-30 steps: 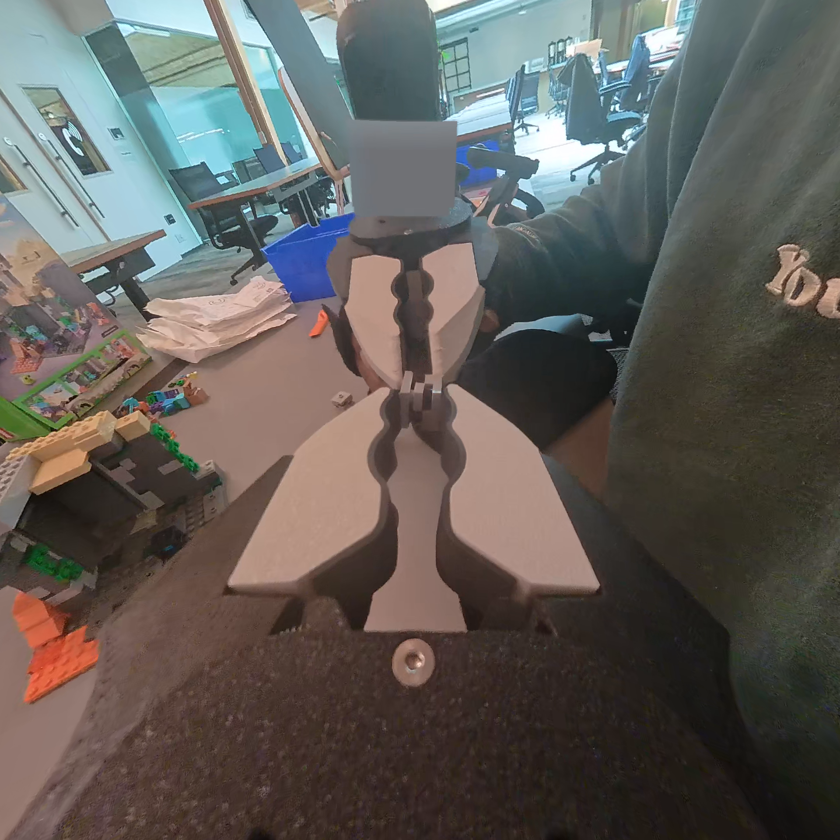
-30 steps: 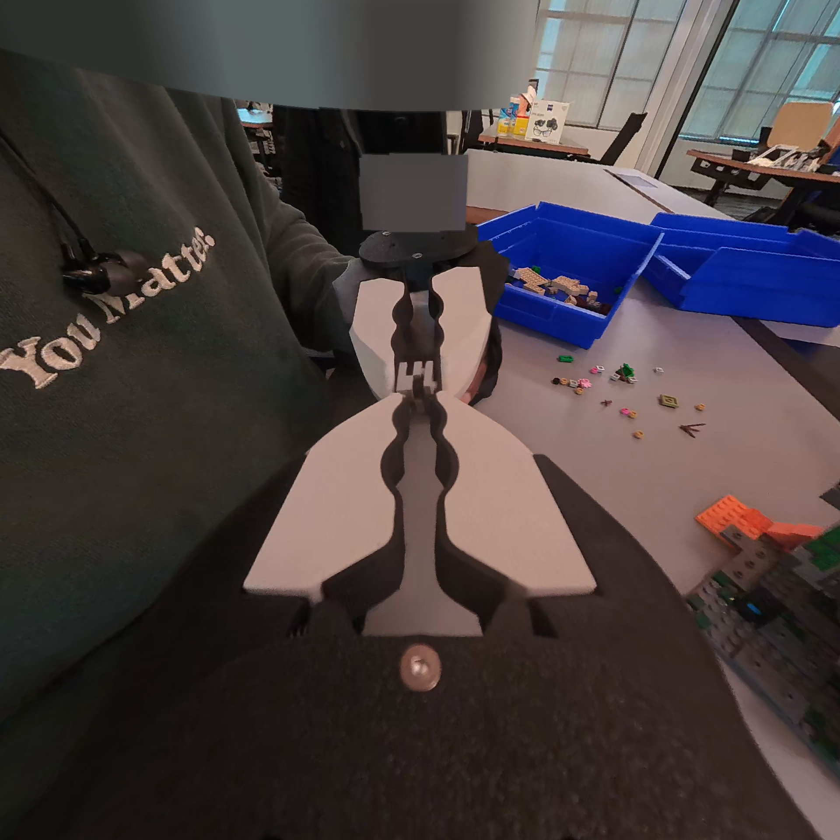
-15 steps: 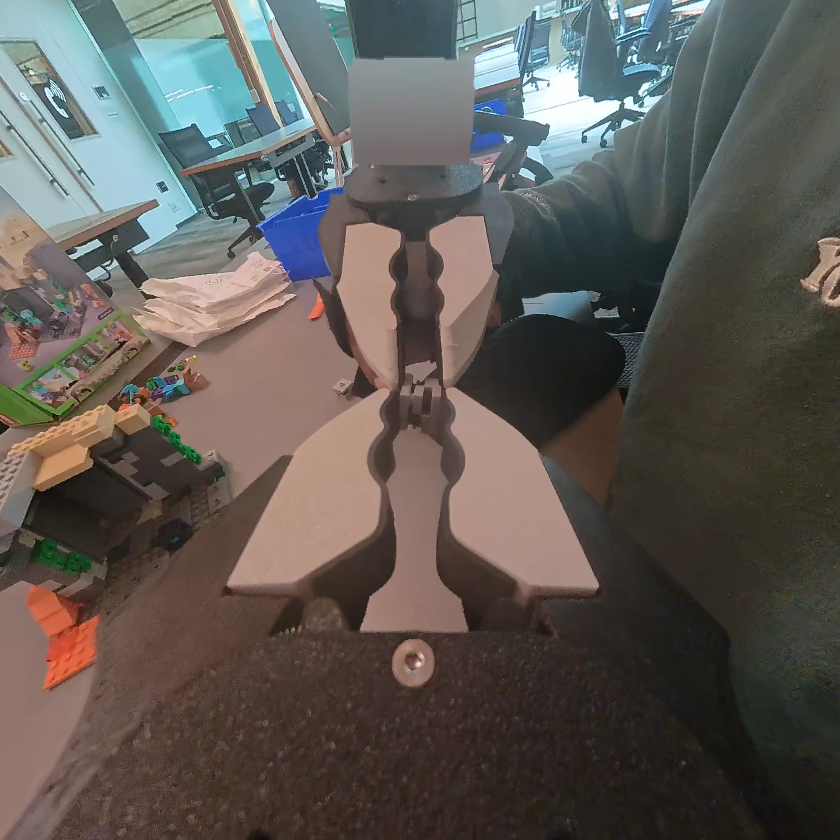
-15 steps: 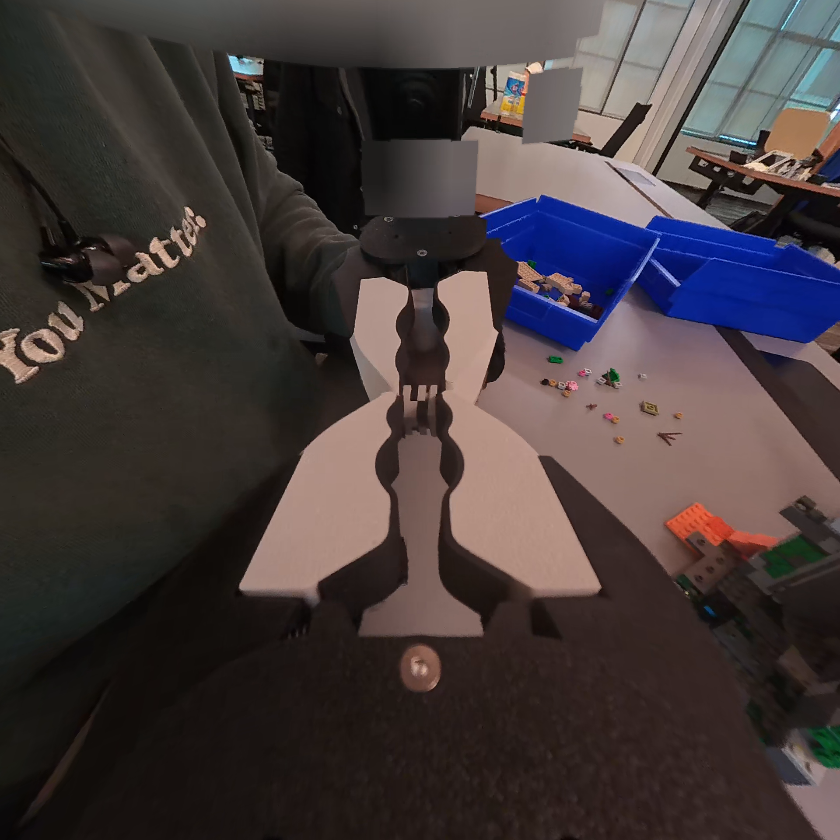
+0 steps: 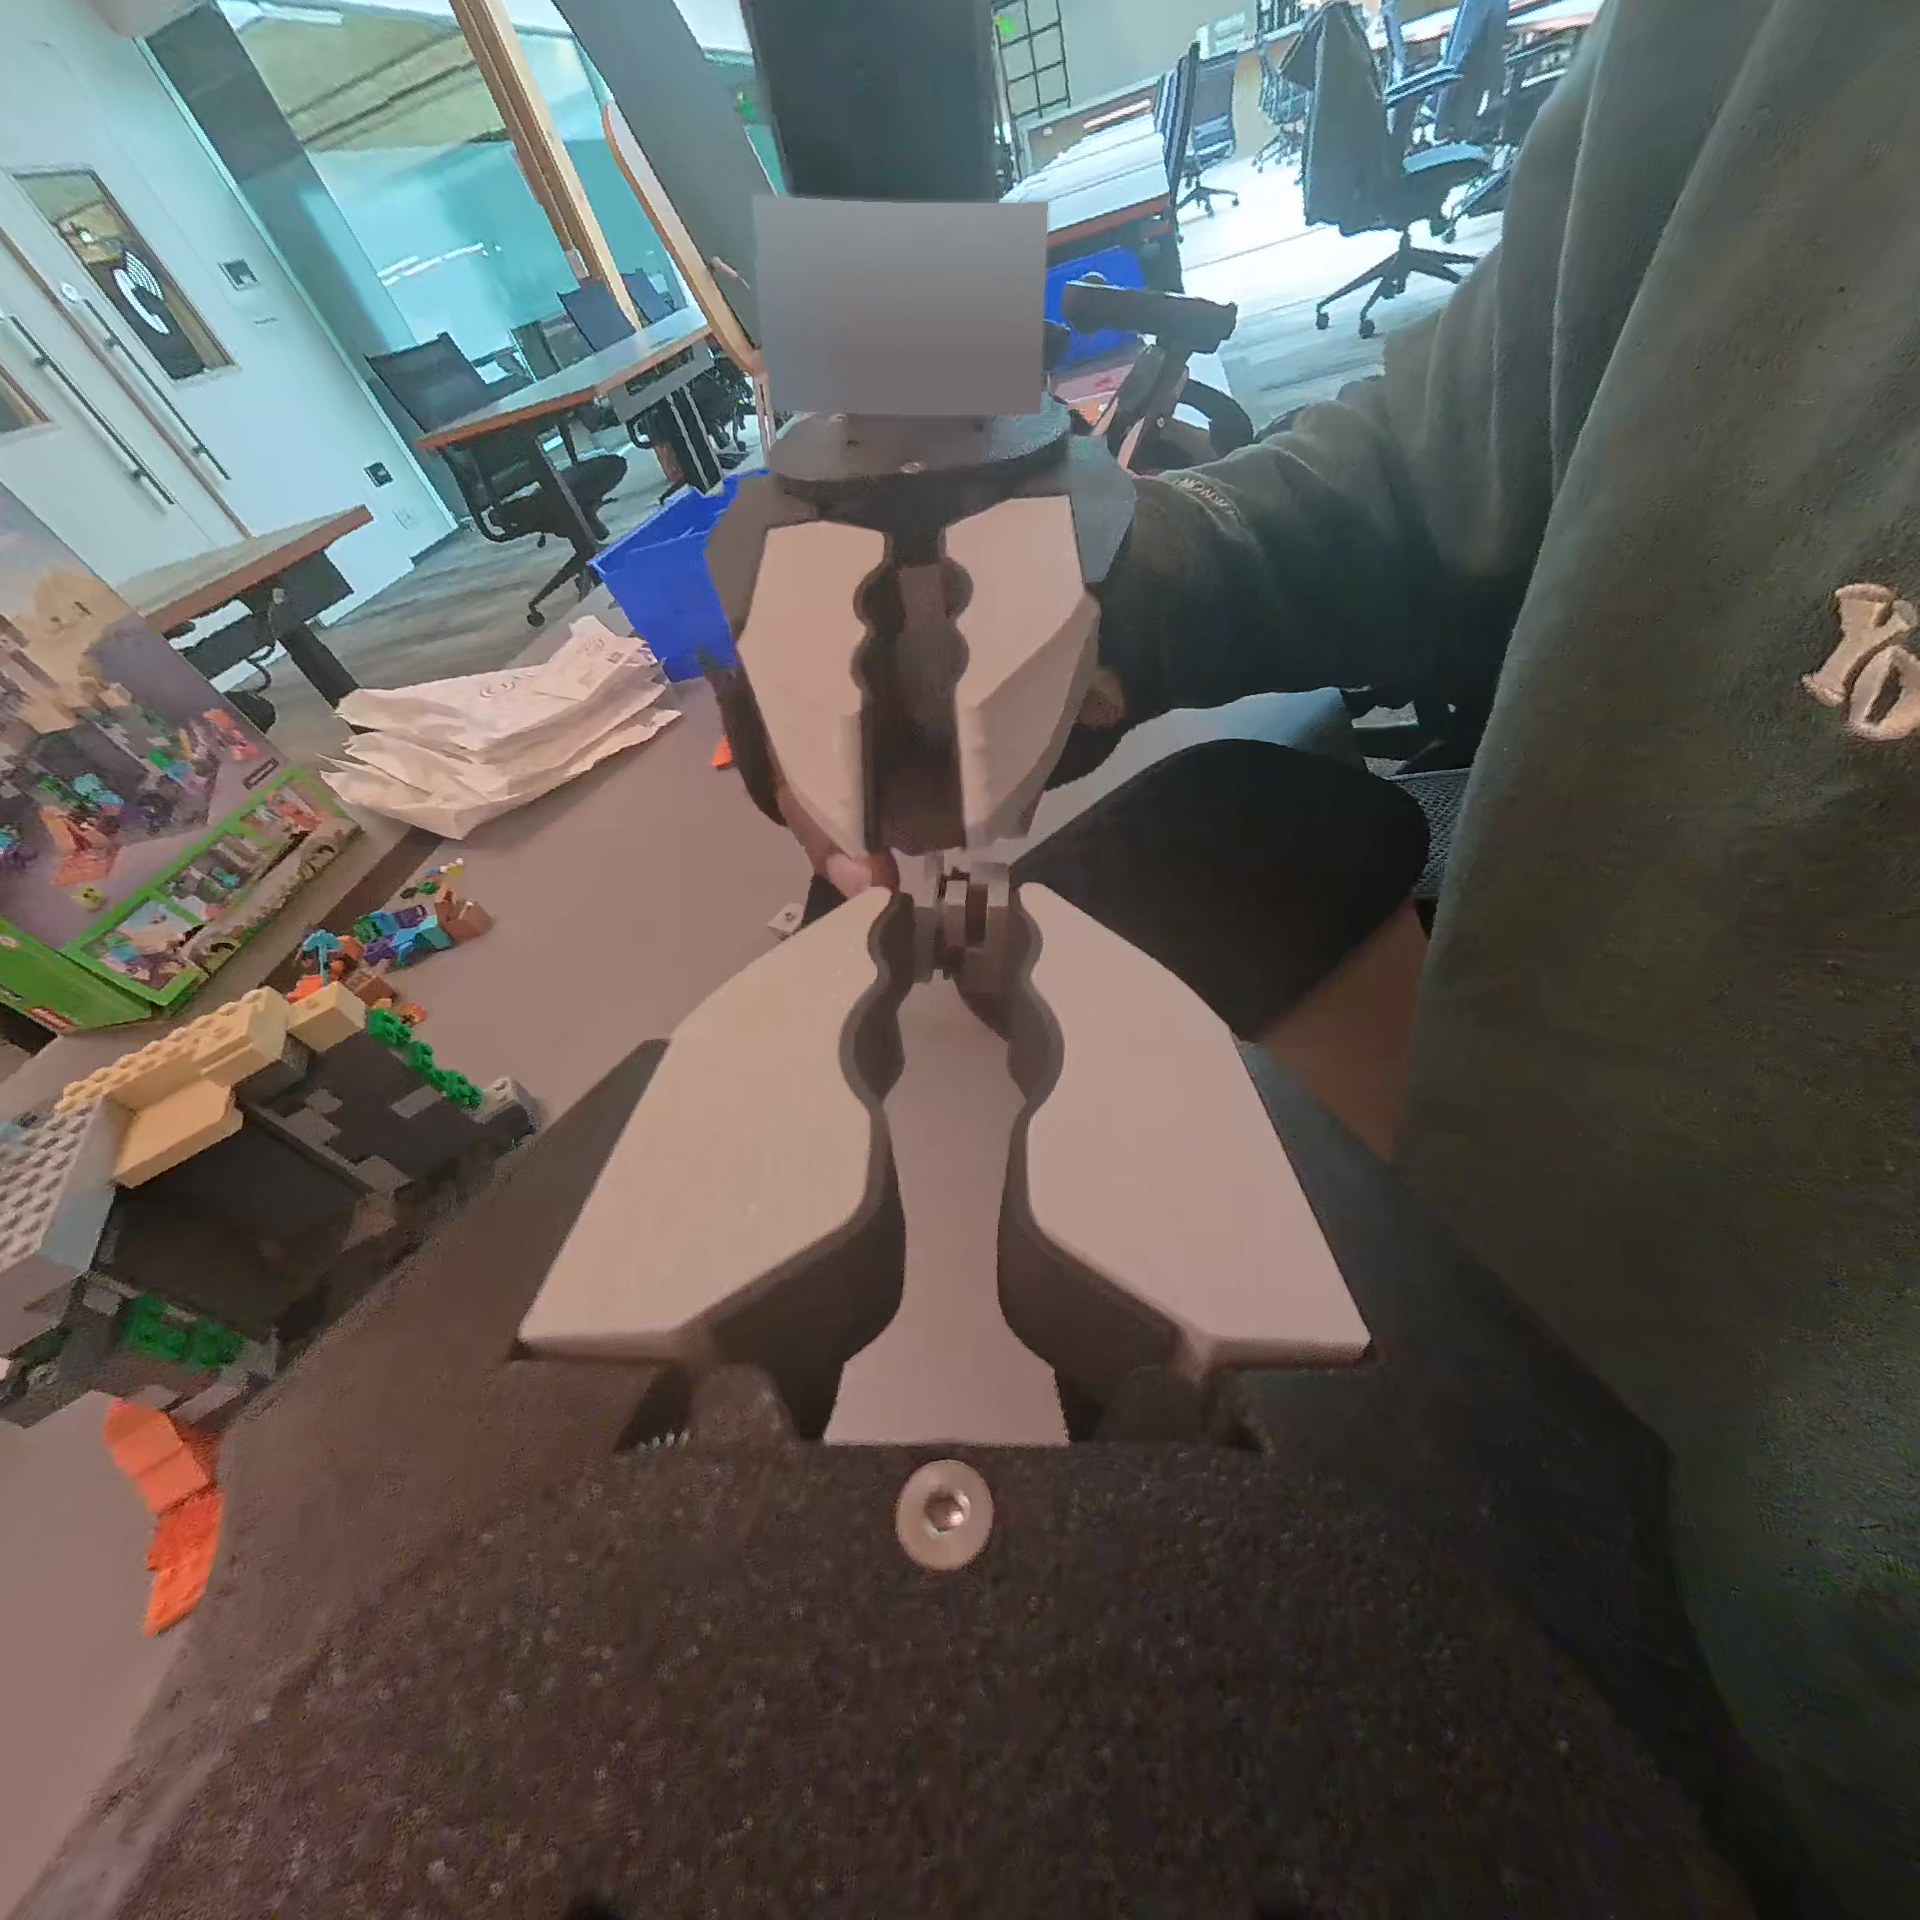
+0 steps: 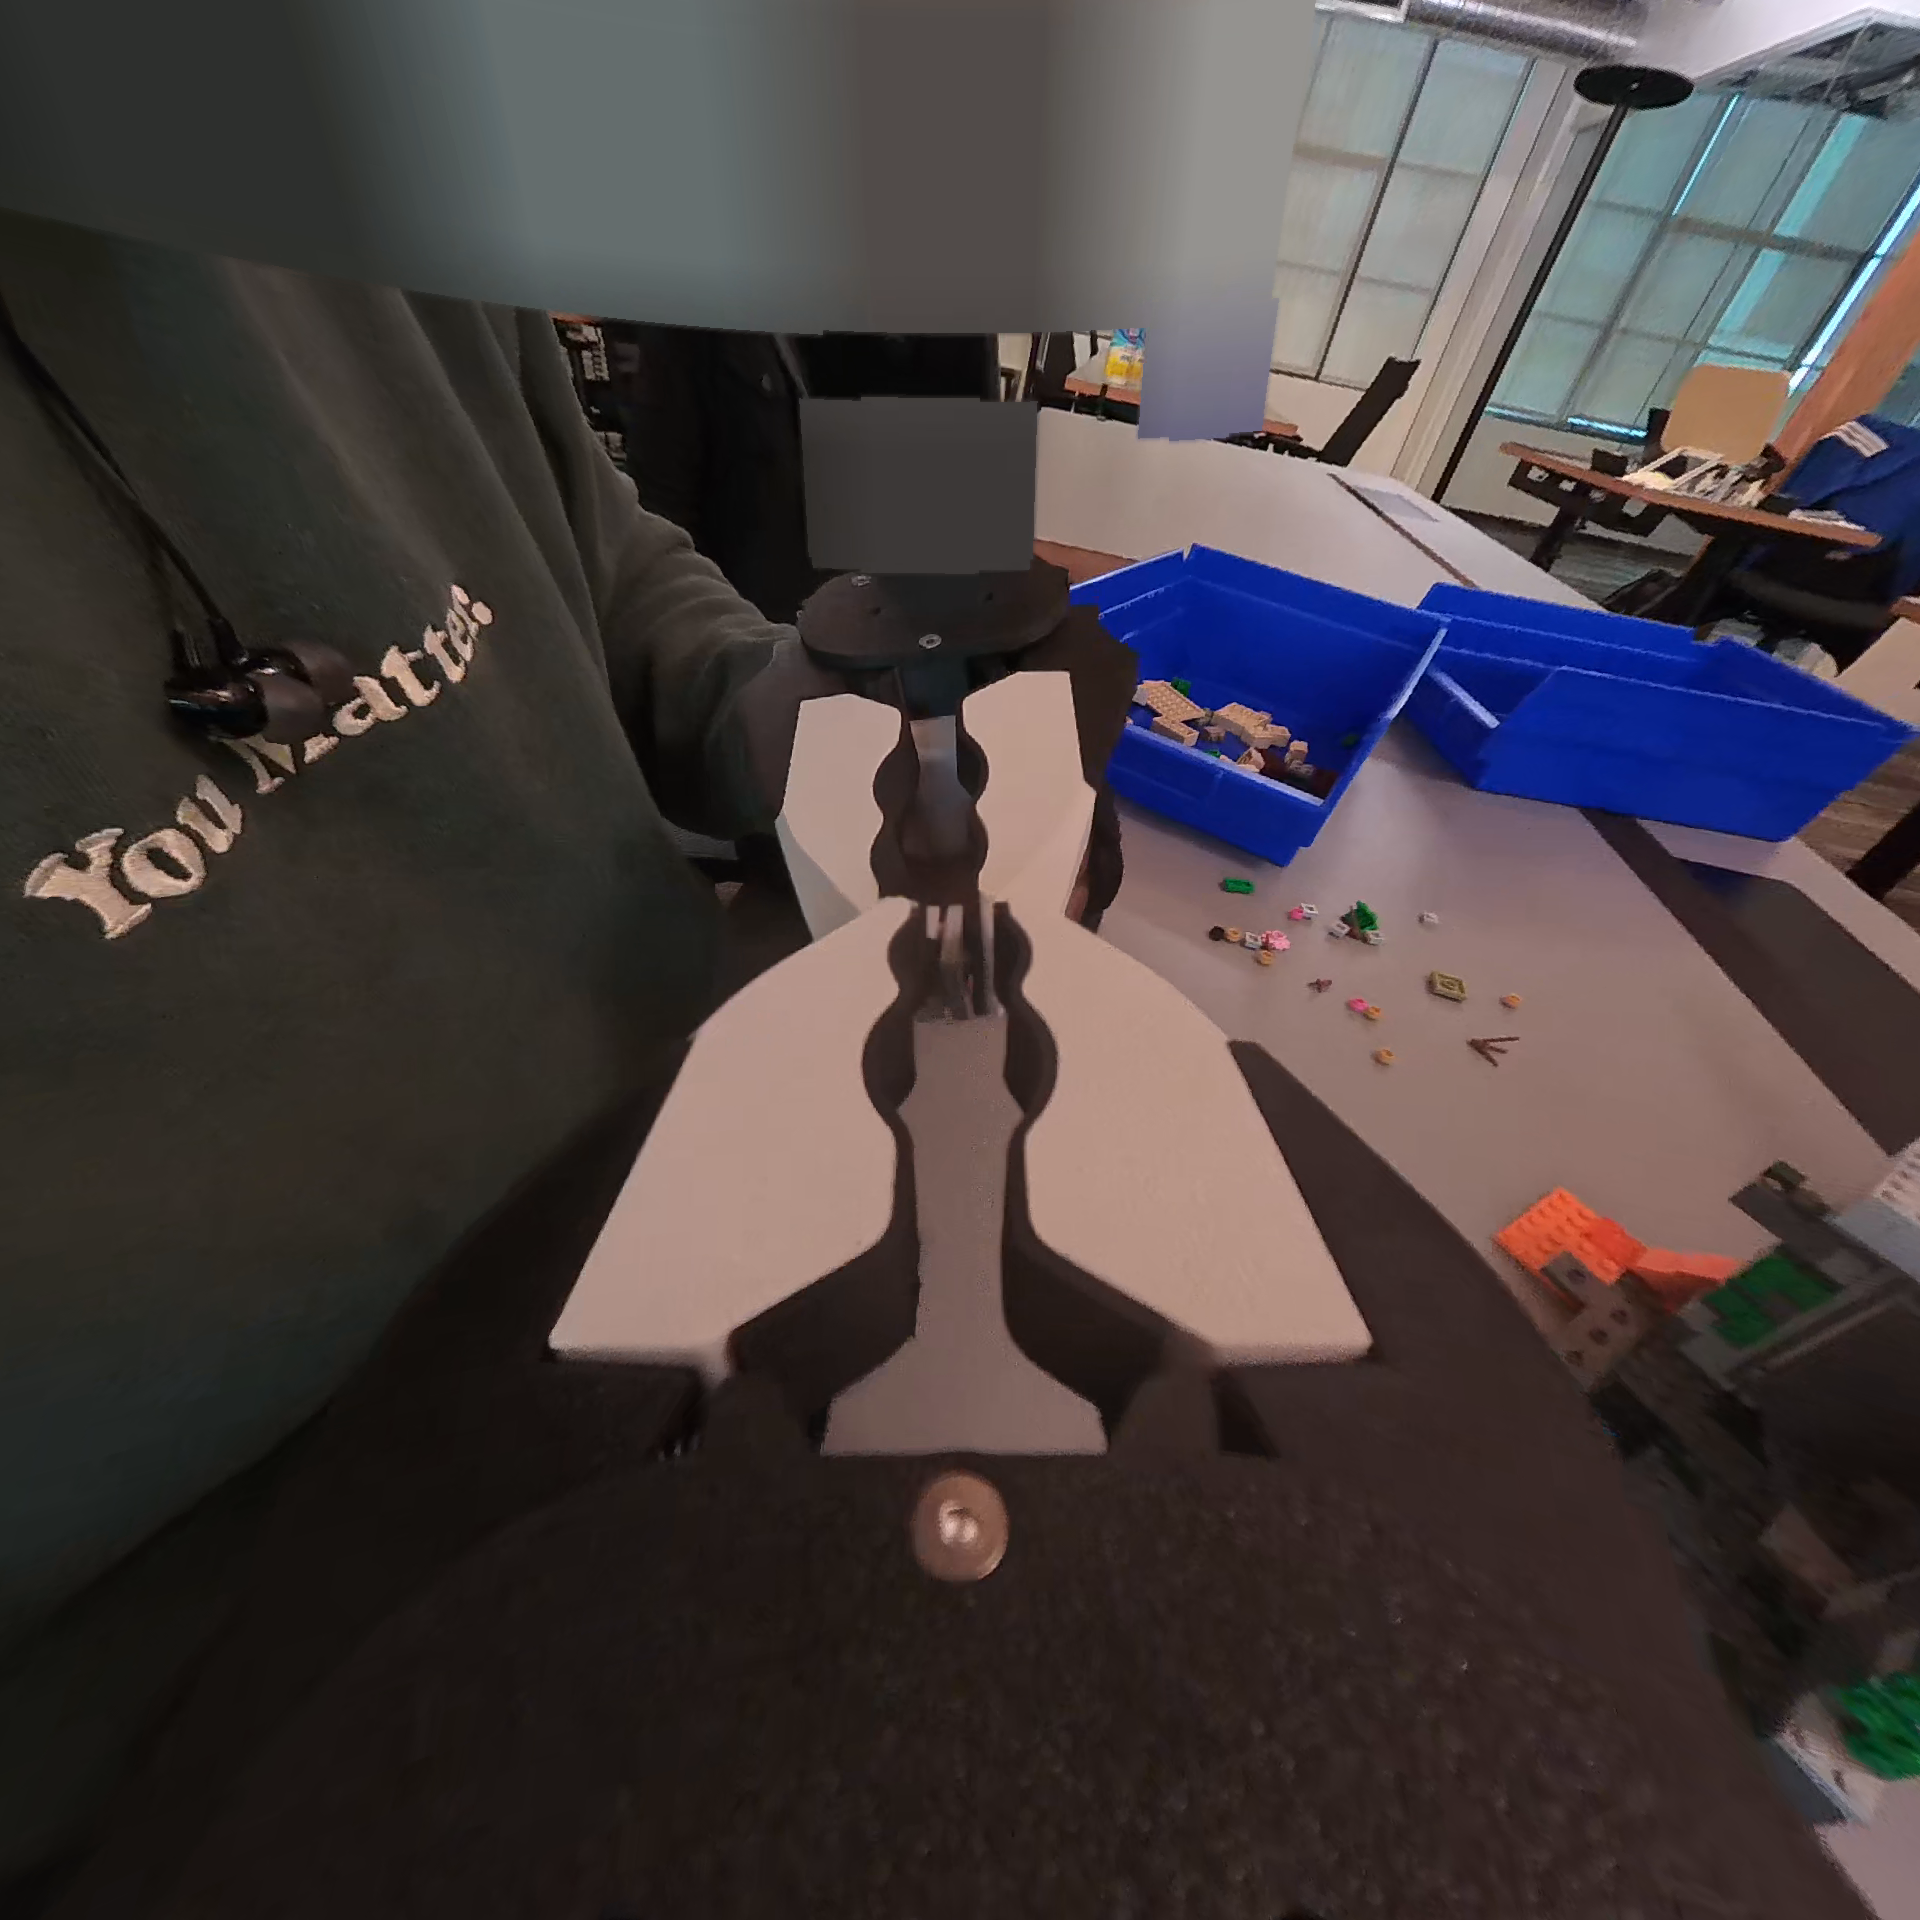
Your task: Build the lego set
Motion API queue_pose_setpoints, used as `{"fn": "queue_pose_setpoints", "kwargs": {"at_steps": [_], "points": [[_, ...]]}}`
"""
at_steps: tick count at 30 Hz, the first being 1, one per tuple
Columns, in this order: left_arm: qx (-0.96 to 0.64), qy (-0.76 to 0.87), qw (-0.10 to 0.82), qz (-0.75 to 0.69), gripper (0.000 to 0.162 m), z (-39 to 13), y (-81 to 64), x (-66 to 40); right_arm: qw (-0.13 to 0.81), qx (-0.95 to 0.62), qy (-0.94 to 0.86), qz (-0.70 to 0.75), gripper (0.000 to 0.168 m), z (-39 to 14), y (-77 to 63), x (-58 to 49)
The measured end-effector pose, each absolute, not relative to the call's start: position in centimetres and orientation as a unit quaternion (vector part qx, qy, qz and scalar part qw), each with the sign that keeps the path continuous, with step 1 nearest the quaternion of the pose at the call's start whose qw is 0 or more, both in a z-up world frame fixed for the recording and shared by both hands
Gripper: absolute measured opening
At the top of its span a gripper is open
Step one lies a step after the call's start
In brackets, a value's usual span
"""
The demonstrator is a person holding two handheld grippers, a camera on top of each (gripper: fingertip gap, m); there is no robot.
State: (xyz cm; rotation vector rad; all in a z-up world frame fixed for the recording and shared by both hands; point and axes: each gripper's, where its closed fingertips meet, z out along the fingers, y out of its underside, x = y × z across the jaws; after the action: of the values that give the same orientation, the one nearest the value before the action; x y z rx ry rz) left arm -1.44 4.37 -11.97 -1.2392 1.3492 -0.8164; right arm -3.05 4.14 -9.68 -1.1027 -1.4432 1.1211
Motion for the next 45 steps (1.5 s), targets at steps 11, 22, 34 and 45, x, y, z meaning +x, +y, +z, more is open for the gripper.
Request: {"fn": "queue_pose_setpoints", "kwargs": {"at_steps": [11, 22, 34, 45], "points": [[-0.521, 0.570, 0.537, -0.338, 0.016, -12.0, 4.4, -1.6, 0.493, -0.454, -0.608, 0.426, 0.014, -10.8, 3.7, -3.1], [-0.536, 0.571, 0.511, -0.354, 0.016, -12.2, 3.8, -1.6, 0.450, -0.447, -0.612, 0.473, 0.013, -11.0, 3.1, -3.1], [-0.567, 0.581, 0.485, -0.324, 0.017, -14.1, 4.8, -1.8, 0.465, -0.484, -0.595, 0.442, 0.015, -12.6, 4.3, -3.1], [-0.584, 0.646, 0.412, -0.268, 0.016, -15.7, 5.0, -2.2, 0.442, -0.493, -0.658, 0.359, 0.014, -14.4, 4.4, -3.4]]}}
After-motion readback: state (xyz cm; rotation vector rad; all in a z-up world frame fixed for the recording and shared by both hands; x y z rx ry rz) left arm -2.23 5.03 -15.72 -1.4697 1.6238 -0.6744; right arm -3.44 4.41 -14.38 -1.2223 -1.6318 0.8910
